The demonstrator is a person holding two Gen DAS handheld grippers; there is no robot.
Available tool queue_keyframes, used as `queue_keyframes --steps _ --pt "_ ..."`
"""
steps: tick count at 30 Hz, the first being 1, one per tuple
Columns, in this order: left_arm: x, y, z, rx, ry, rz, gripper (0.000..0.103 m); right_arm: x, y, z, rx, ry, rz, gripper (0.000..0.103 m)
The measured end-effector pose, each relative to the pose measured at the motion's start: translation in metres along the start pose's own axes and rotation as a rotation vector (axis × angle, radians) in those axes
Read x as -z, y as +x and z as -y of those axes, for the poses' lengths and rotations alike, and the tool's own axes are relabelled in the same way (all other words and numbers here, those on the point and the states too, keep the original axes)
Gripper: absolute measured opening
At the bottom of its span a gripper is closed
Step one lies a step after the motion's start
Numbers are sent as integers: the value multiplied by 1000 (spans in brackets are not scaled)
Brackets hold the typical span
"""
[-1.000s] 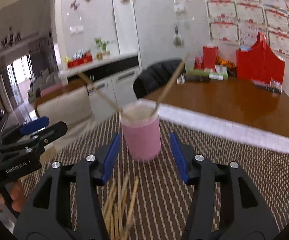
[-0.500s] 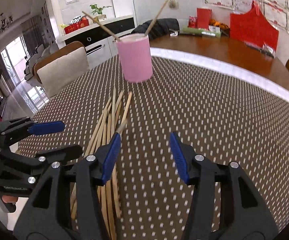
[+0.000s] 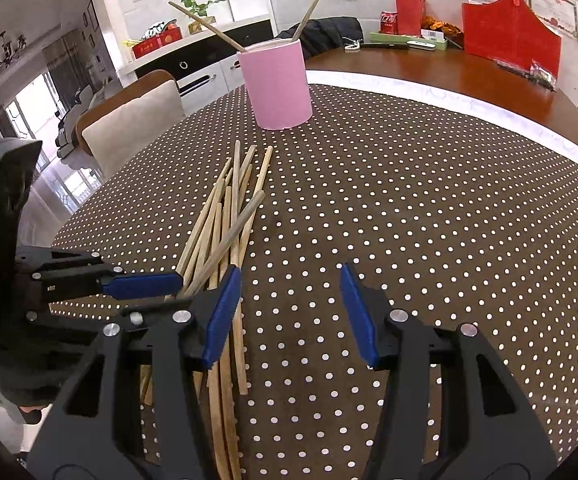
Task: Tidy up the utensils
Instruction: 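Move both open grippers back over the chopstick pile, then close the left gripper on a chopstick while the right gripper grasps another chopstick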
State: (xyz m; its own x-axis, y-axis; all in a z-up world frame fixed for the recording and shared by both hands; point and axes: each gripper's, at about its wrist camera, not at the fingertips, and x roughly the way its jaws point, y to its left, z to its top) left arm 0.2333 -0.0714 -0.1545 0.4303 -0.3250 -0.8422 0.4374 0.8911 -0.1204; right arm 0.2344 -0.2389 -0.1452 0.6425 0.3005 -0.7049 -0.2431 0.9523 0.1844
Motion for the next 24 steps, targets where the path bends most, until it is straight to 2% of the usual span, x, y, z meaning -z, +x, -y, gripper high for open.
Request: queue_keyframes --steps 2,3,11,16,24 --pt "-4 0 -2 33 -20 -9 10 0 1 1 -2 2 -3 51" --pt "-5 0 -3 43 -30 -11 9 0 2 1 -4 2 -8 51" --pt "-7 -8 -23 53 -95 33 6 -7 15 2 -14 0 -40 51" --pt "-13 -19 -56 19 -186 87 6 -17 27 -1 -11 -20 -59 51" --pt "-23 -10 -104 -61 -311 68 6 -47 65 -10 7 -47 -130 51"
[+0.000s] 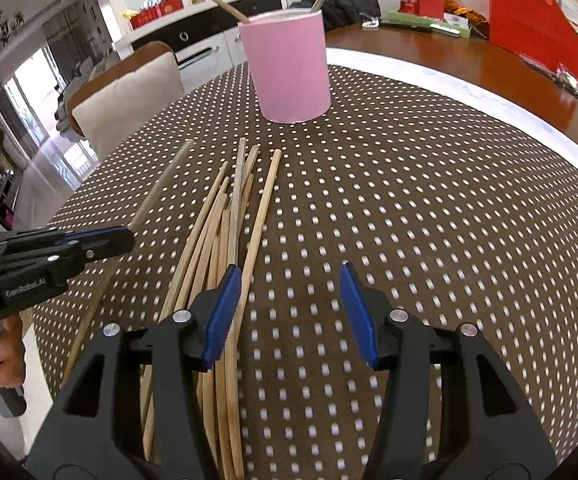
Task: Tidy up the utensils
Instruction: 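Close the left gripper on a chopstick while the right gripper grasps another chopstick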
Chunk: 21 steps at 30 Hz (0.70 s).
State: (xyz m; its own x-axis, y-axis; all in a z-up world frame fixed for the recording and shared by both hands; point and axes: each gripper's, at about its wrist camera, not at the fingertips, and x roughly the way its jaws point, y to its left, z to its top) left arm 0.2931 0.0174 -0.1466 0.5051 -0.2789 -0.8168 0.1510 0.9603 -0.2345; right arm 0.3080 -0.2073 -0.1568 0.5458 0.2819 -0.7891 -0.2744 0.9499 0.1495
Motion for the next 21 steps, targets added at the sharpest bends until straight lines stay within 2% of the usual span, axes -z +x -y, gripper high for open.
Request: queue_keyframes --steps 5,14,16,18,21 --pt "-12 7 -11 -42 -15 -6 6 -18 23 -1 10 5 -68 51" --pt "-28 23 -15 -85 -2 -36 6 -44 44 -17 75 -118 -228 51" --pt "-29 25 -16 -86 -4 -40 6 -48 48 -24 94 -165 -255 46" --pt "-31 27 -17 -76 -8 -47 6 -54 51 -28 79 -174 -278 34" --pt "-33 30 -19 -69 -12 -46 6 -61 55 -34 52 -185 -308 23"
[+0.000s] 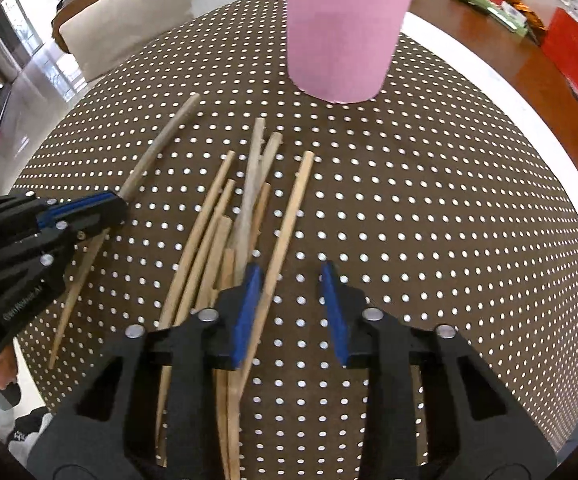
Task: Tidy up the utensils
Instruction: 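Close the left gripper on a chopstick while the right gripper grasps another chopstick, then lift both held chopsticks and carry them over the pink cup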
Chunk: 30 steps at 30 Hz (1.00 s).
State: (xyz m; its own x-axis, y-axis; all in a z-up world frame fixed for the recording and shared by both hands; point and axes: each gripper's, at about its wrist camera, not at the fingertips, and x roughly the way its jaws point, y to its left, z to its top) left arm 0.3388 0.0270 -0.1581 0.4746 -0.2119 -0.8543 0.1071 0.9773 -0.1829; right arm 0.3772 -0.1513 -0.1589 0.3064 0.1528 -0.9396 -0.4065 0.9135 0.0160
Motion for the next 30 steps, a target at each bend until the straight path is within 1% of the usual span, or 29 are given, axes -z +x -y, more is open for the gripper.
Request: queue_keyframes --steps 1,2,3,6,10,12,15,16,19,21,23,27,30 --pt "-1 0 0 6 0 2 6 -4 1 -1 -12 -1 -6 21" --pt "-1 -1 0 14 -1 5 6 -7 2 0 -15 0 -6 12" --pt "-2 -2 0 20 0 9 6 -10 3 1 -17 7 -4 10" --pt "-3 -6 2 36 6 25 6 -27 4 6 -51 38 5 9" --pt "-6 -12 6 61 14 52 6 -28 -4 14 -48 51 61 8" --pt "-9 -16 10 73 16 69 6 -25 -14 19 -59 63 104 7" --pt "-12 -22 16 94 26 93 6 -26 -35 23 -30 61 193 6" --pt "-13 -25 19 100 30 103 6 -26 -45 24 -33 65 231 6" --pt "-16 -34 28 125 46 139 6 -20 -67 28 -26 73 314 6" --pt "-17 -39 36 143 52 169 6 -18 -82 31 -39 83 367 6" --pt "-20 -44 41 153 56 197 6 -17 -95 35 -28 82 418 6" --pt "-28 -56 51 181 70 269 6 -9 -112 34 -46 92 493 6" --pt "-36 -66 61 194 82 322 6 -3 -119 34 -58 96 532 6"
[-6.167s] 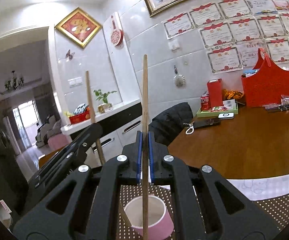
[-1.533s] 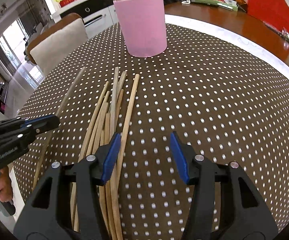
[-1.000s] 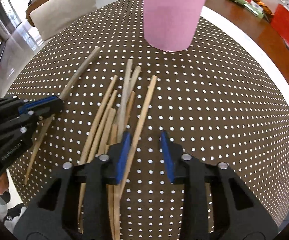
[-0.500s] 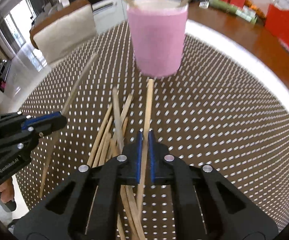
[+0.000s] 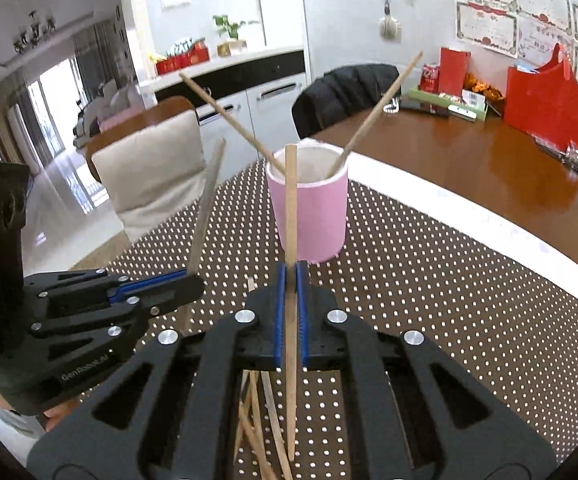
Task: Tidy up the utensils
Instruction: 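Lift both held chopsticks and carry them over the pink cup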
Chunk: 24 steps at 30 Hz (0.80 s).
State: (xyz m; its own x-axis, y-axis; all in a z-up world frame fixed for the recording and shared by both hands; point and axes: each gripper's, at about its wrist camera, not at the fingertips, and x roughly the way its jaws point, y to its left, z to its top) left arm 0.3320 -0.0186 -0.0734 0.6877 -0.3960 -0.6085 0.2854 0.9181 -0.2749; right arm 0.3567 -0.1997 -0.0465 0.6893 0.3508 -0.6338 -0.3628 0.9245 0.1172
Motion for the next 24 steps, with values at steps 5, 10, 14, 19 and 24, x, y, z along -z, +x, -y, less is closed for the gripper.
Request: queue_keyframes --steps 5,10,14,19,24 --pt "-20 -8 14 11 41 102 6 3 -6 2 -20 15 45 6" --pt "-39 -16 26 22 70 186 6 -9 -19 12 -33 49 119 6" --pt "-57 -16 31 21 84 221 6 -21 -23 17 -46 62 162 6" --pt "-53 5 14 -31 13 56 7 -24 -8 24 -64 68 131 6" --pt "-27 22 -17 -94 -44 -63 22 -20 3 25 -69 65 82 6"
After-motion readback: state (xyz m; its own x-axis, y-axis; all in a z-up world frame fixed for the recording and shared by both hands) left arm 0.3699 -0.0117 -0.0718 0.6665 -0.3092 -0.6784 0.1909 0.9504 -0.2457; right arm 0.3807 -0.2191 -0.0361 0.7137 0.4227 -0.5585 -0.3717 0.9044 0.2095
